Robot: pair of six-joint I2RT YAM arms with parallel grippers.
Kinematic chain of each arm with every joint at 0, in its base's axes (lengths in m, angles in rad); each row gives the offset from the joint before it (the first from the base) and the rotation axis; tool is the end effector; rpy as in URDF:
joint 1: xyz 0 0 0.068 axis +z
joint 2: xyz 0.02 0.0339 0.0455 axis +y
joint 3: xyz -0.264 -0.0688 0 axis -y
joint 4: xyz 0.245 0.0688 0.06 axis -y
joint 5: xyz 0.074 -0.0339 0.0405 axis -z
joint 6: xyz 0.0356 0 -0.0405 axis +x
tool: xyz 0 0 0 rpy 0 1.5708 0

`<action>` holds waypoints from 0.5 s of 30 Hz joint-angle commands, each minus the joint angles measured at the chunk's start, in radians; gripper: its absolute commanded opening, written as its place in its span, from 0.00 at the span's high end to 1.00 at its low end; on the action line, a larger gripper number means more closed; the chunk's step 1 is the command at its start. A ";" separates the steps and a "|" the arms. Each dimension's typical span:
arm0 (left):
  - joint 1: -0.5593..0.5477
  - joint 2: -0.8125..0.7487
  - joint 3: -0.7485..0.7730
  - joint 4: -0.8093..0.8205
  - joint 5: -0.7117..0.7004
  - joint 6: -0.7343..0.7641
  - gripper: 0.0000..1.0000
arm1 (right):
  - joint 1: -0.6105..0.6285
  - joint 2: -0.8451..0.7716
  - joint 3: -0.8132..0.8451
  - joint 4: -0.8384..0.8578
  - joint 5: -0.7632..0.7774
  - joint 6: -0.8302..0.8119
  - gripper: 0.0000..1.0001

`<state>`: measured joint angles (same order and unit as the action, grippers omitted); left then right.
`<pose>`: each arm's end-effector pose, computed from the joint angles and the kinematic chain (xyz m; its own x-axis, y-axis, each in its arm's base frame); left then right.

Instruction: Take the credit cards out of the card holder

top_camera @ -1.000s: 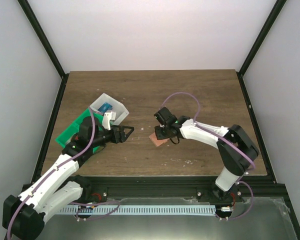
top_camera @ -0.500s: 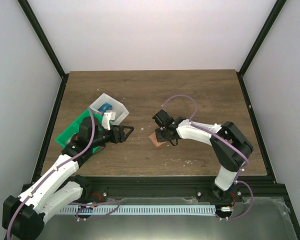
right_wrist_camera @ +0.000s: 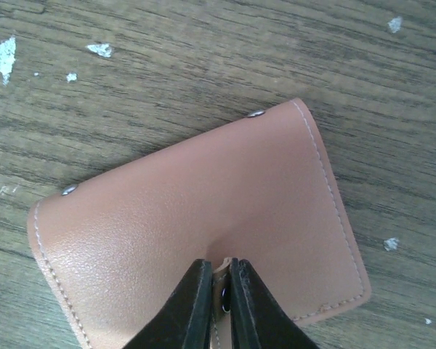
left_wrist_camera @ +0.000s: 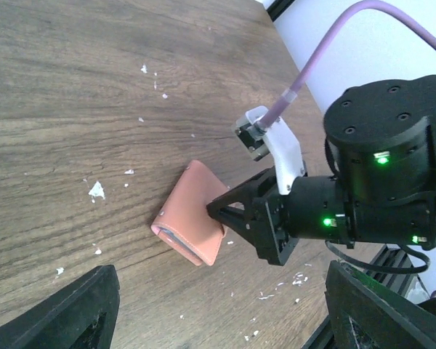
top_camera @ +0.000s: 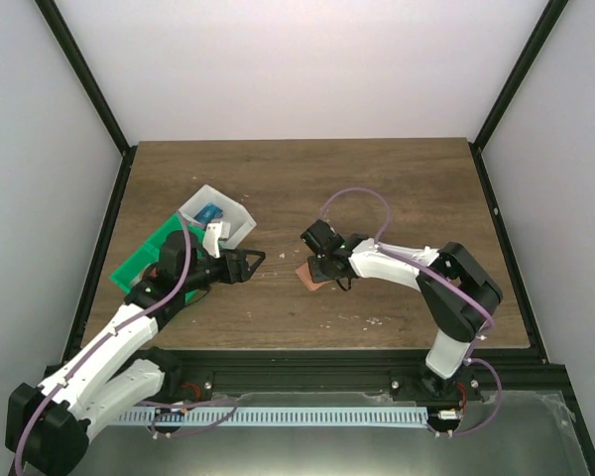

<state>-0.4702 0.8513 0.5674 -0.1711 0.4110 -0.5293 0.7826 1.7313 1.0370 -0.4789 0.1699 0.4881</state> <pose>0.1663 -0.1005 0.2542 -0.7094 -0.1587 -0.6867 0.4368 0.6656 -0.6051 0.2390 0.2292 0.1629 -0.8816 -0.2248 -0.4151 -0.2662 0.9629 0.0439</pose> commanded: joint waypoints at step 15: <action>-0.004 0.052 -0.017 0.011 0.010 -0.043 0.26 | 0.014 -0.183 -0.116 0.145 0.001 -0.118 1.00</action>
<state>-0.4702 0.8948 0.5655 -0.1730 0.4061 -0.5621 0.7883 1.6249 0.9360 -0.3981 0.1688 0.4004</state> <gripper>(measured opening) 0.746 0.032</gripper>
